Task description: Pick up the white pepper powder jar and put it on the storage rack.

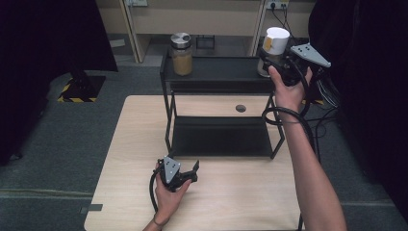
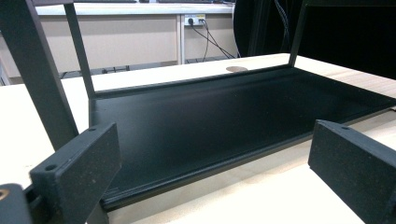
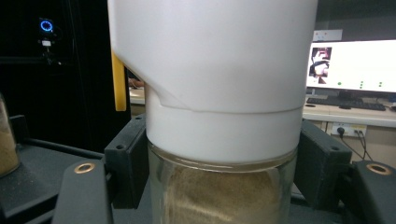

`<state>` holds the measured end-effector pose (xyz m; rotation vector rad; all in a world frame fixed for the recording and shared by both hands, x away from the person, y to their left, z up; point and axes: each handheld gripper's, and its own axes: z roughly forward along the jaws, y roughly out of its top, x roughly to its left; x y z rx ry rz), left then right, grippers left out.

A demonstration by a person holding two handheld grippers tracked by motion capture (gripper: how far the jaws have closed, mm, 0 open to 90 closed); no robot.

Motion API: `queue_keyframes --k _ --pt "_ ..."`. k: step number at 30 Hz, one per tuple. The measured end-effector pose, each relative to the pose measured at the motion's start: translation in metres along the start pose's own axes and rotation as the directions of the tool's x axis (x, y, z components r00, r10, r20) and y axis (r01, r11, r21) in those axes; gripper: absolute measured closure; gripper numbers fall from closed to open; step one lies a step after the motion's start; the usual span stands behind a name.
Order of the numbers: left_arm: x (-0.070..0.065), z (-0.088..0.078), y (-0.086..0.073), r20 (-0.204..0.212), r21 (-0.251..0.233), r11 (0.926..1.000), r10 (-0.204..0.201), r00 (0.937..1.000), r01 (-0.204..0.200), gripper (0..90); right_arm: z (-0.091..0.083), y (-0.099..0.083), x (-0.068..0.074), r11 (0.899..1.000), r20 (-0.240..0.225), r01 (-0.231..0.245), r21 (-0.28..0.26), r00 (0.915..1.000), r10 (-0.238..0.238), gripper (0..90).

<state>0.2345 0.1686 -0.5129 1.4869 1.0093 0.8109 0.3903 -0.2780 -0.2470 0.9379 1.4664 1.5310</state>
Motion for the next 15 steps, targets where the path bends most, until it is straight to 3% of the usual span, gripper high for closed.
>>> queue_keyframes --k 7,15 --pt "0.0001 0.0000 -0.0001 0.000 -0.001 1.0000 -0.001 1.0000 0.001 1.7 0.0003 -0.0040 0.0027 1.000 0.007 -0.005 -0.012 1.0000 0.005 29.0" --pt "0.0002 0.0000 0.0000 0.001 0.000 1.0000 0.000 1.0000 0.000 1.7 -0.0045 -0.0048 0.0105 1.000 0.051 0.008 -0.020 0.9987 -0.007 6.2"
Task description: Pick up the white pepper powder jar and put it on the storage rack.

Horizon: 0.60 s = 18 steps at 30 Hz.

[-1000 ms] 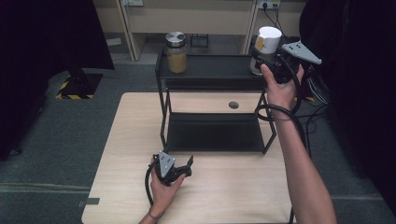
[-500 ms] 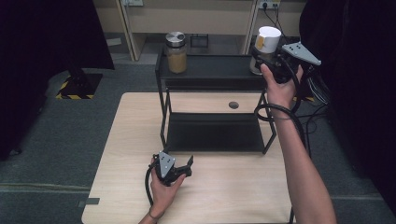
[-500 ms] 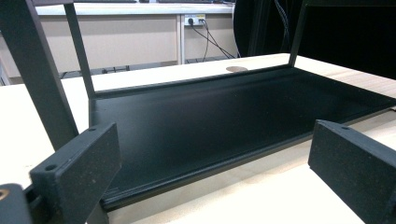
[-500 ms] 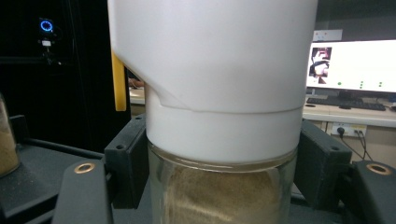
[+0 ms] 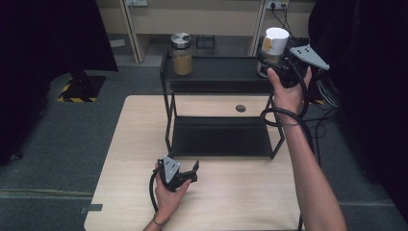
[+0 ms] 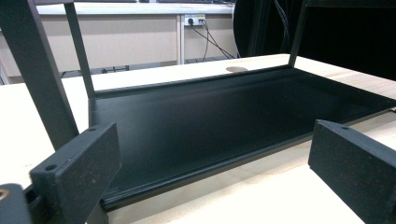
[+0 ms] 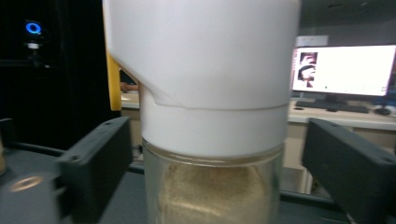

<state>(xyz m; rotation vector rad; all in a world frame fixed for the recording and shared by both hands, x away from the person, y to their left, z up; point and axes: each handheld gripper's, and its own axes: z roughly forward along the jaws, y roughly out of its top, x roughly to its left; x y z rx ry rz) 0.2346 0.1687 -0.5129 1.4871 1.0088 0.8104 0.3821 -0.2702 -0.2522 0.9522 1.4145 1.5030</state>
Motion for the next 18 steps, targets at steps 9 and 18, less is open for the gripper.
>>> queue_keyframes --k 9,18 --pt "-0.001 0.000 0.000 -0.004 -0.001 1.0000 0.004 1.0000 -0.004 1.7 -0.020 -0.008 -0.004 0.999 -0.018 0.029 -0.037 0.9994 -0.029 5.7" --pt "-0.001 0.000 -0.001 -0.005 -0.004 1.0000 0.002 1.0000 -0.002 1.7 -0.032 -0.008 -0.010 0.998 -0.044 0.031 -0.056 0.9985 -0.034 5.2"
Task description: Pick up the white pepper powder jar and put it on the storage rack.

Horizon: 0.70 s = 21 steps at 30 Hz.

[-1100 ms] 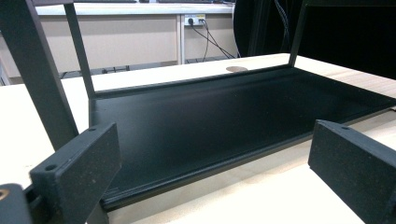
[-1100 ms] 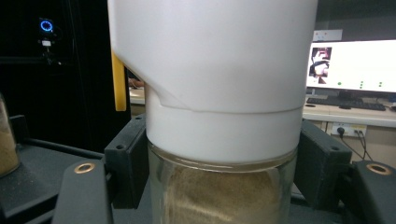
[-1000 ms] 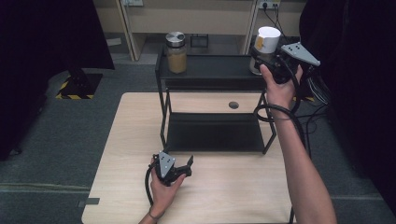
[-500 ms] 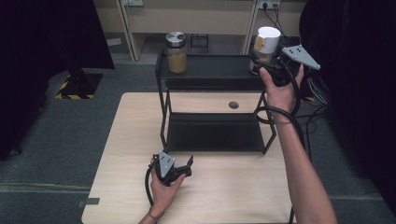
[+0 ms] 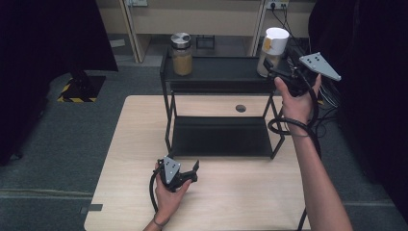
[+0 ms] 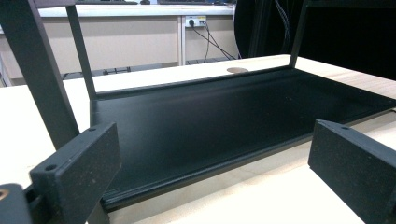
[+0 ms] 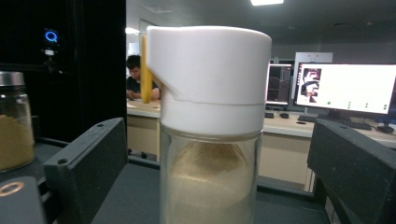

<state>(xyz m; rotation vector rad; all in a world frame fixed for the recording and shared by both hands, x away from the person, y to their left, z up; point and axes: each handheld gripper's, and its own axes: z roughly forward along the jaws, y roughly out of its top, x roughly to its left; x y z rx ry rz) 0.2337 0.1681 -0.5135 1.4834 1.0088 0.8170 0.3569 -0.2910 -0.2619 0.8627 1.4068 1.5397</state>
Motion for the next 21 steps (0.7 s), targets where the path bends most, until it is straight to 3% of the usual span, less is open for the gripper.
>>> queue_keyframes --k 21 --pt "-0.001 0.000 0.000 -0.003 0.002 1.0000 0.000 1.0000 0.000 1.7 -0.030 -0.017 0.004 0.999 -0.036 0.008 -0.038 0.9993 -0.009 5.3"
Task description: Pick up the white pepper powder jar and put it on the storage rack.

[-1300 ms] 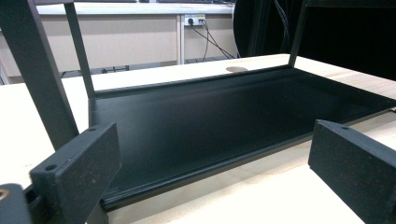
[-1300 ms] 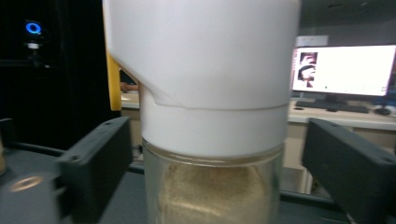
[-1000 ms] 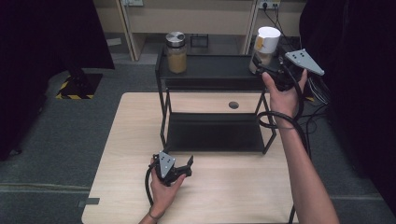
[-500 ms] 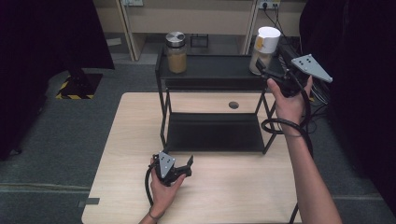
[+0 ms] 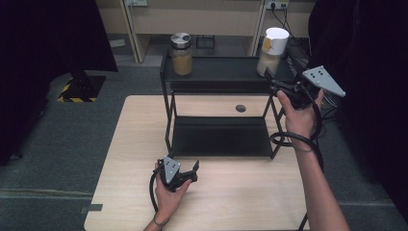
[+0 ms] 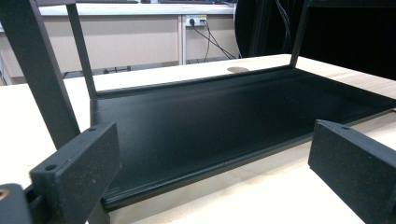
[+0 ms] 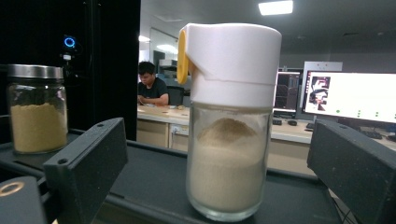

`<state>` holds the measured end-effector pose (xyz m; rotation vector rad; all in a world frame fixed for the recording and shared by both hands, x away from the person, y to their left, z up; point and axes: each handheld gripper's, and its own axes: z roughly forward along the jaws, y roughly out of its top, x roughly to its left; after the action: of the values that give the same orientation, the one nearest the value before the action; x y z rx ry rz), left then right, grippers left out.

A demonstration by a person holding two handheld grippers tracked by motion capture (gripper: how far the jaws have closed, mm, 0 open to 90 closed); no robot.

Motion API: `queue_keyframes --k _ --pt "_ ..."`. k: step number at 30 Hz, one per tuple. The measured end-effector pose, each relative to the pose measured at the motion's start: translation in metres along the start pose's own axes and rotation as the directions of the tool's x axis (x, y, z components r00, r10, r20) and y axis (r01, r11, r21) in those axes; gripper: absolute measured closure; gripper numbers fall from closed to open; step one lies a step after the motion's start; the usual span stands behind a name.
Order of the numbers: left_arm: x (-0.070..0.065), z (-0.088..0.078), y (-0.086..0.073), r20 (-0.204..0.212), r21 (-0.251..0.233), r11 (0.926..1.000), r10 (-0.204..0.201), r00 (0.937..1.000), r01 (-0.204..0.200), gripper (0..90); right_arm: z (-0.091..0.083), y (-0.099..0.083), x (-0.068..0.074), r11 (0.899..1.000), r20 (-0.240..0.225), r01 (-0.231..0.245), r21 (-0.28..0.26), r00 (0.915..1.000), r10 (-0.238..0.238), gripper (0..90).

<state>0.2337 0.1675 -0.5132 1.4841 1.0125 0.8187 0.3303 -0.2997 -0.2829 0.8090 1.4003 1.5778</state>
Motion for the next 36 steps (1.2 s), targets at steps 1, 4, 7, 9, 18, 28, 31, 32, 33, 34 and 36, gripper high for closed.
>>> queue_keyframes --k 1,4,7,9,18,28,31,32,33,34,36 --pt "0.000 0.000 0.000 -0.001 0.000 1.0000 0.002 1.0000 -0.002 1.7 -0.001 -0.001 0.001 1.000 0.000 -0.001 -0.001 1.0000 0.001 5.4" --pt "-0.001 0.000 0.000 -0.002 0.000 1.0000 0.007 1.0000 -0.007 1.7 -0.006 -0.004 0.002 1.000 -0.004 0.012 -0.002 0.9999 -0.012 5.4" --pt "-0.001 0.000 0.000 -0.002 0.002 1.0000 0.005 1.0000 -0.005 1.7 -0.009 -0.005 0.003 1.000 -0.009 0.015 -0.003 0.9998 -0.015 5.3" --pt "0.000 0.000 0.000 -0.001 0.001 1.0000 0.005 1.0000 -0.005 1.7 -0.011 -0.006 0.004 1.000 -0.011 0.014 -0.007 0.9999 -0.014 5.3" --pt "0.000 0.000 0.000 -0.001 -0.002 1.0000 0.001 1.0000 -0.001 1.7 -0.026 -0.013 0.007 1.000 -0.018 0.016 -0.016 0.9997 -0.016 5.3" --pt "-0.001 -0.001 -0.001 -0.006 -0.005 1.0000 0.004 1.0000 -0.004 1.7 -0.049 -0.031 0.011 1.000 -0.033 0.002 -0.021 0.9995 -0.003 5.3" --pt "-0.001 0.000 -0.001 -0.005 -0.004 1.0000 -0.001 1.0000 0.000 1.7 -0.056 -0.038 0.014 1.000 -0.030 0.007 -0.017 0.9995 -0.008 5.3" --pt "-0.001 0.000 -0.001 -0.006 -0.004 1.0000 0.000 1.0000 0.000 1.7 -0.058 -0.040 0.014 1.000 -0.029 0.007 -0.018 0.9996 -0.007 5.3" --pt "-0.001 -0.001 -0.001 -0.006 -0.004 1.0000 0.001 1.0000 -0.001 1.7 -0.061 -0.042 0.015 1.000 -0.030 0.006 -0.018 0.9995 -0.006 5.3" --pt "-0.001 -0.001 -0.001 -0.007 -0.005 1.0000 0.000 1.0000 0.000 1.7 -0.063 -0.044 0.015 1.000 -0.032 0.008 -0.017 0.9995 -0.008 5.3" --pt "-0.002 -0.001 -0.001 -0.008 -0.007 1.0000 0.003 1.0000 -0.003 1.7 -0.067 -0.048 0.016 1.000 -0.033 0.006 -0.015 0.9994 -0.007 5.3"
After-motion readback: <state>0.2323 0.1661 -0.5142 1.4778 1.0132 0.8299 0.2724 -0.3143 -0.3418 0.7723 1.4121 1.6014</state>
